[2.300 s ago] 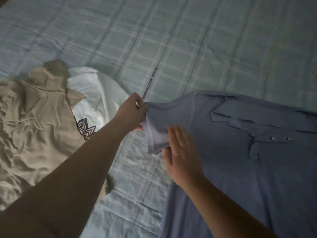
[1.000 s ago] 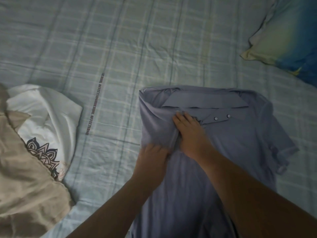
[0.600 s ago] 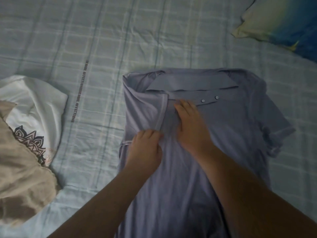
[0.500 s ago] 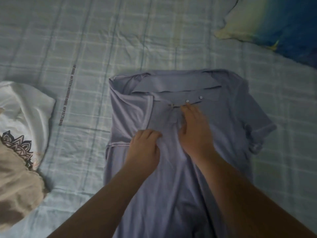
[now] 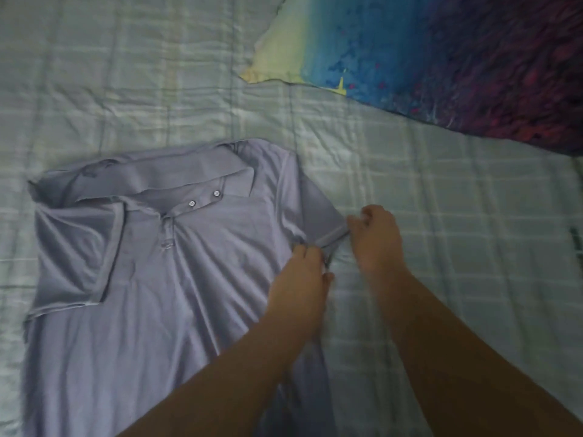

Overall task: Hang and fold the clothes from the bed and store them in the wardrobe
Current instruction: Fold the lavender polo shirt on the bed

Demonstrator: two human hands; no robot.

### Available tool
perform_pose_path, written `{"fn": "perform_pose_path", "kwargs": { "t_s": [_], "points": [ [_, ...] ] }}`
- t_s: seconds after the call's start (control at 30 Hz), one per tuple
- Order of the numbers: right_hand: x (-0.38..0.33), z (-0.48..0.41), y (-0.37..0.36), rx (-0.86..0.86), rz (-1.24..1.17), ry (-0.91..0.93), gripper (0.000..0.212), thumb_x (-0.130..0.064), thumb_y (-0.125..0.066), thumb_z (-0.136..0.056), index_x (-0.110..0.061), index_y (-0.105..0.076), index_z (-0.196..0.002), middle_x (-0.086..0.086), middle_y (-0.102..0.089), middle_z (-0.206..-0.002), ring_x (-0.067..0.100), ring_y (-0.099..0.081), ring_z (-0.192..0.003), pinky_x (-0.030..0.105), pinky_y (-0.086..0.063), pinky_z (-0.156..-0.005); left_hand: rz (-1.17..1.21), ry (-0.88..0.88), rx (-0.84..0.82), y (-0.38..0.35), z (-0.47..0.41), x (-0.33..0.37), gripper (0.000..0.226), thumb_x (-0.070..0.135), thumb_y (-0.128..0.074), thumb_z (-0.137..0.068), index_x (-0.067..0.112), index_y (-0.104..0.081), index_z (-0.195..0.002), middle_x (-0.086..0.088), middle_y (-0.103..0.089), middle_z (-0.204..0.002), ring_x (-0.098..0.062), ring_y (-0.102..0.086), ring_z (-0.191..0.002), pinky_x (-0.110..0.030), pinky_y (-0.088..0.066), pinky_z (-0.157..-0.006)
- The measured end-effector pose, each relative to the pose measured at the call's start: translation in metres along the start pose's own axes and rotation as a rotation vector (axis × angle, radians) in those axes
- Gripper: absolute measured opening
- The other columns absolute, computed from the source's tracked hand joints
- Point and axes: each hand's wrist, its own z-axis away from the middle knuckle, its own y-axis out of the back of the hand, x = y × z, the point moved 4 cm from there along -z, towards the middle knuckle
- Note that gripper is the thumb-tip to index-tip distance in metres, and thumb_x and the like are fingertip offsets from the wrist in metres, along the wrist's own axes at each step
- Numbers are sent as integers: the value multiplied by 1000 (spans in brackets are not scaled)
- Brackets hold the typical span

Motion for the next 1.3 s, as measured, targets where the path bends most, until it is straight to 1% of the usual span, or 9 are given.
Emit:
{"fn": "perform_pose_path", "kwargs": {
  "t_s": [0.1,0.23,0.33,0.43,0.63,0.87,0.97,1.13,1.3],
  "points": [
    [-9,-11,-11,-99,71,21,27,-39,-62,-88,-18,-66,-104,10,-66,-109,31,-62,-104,36,-48,-84,-198,120,6,-21,-4,6,45,46,-65,-89,19,-44,-118,-2,-49,-117,-22,-58,-106,-41,-52,-79],
    [-13,-20,-17,-152,117,62,13,-24,-53,-88,-16,-63,-89,13,-67,-103,33,-63,-101,35,-48,-81,-274,232,65,-23,-17,1,24,28,-49,-97,20,-44,-118,-4,-55,-117,-25,-63,-105,-38,-48,-73],
    [-3,-35,3,-98,-79,-77,3,-19,-55,-88,-18,-54,-85,9,-62,-87,34,-61,-95,29,-36,-73,-261,214,87,-21,-21,8,18,25,-48,-91,22,-46,-108,-2,-57,-110,-27,-64,-97,-36,-37,-65],
    [11,-47,32,44,-160,-87,4,-14,-53,-90,-16,-52,-87,4,-54,-81,28,-56,-84,25,-26,-67,-182,103,107,-33,-20,38,15,28,-52,-87,23,-45,-100,-1,-57,-102,-29,-64,-90,-37,-41,-63],
    [35,-56,40,33,-166,-29,5,-18,-65,-90,-13,-63,-89,1,-59,-81,17,-52,-79,19,-28,-63,-161,119,84,-59,-32,55,9,22,-46,-95,22,-43,-104,-3,-55,-107,-29,-62,-97,-43,-46,-73],
    [34,-70,25,62,-74,28,9,-18,-63,-89,-10,-65,-90,5,-61,-83,18,-53,-80,21,-27,-65,26,89,62,-58,-36,41,8,23,-46,-96,19,-51,-101,-4,-59,-105,-29,-61,-92,-44,-49,-78],
    [26,-64,28,69,-112,14,6,-18,-63,-89,-13,-63,-86,3,-61,-83,18,-55,-81,19,-29,-66,150,83,144,-45,-31,35,4,25,-50,-95,22,-51,-92,3,-60,-92,-17,-58,-80,-35,-46,-71],
    [-14,-41,28,2,-280,-7,7,-20,-64,-89,-18,-62,-83,-7,-56,-68,5,-51,-61,22,-36,-60,482,168,155,-18,-20,13,10,26,-60,-92,31,-55,-84,11,-62,-70,0,-57,-61,-11,-41,-56],
    [-91,-18,2,-71,-451,97,11,-22,-62,-92,-16,-63,-83,-6,-56,-66,0,-50,-55,14,-39,-56,892,321,148,10,-3,-26,19,3,-55,-94,21,-59,-90,3,-60,-65,-10,-53,-46,-26,-46,-48]
  ]
}}
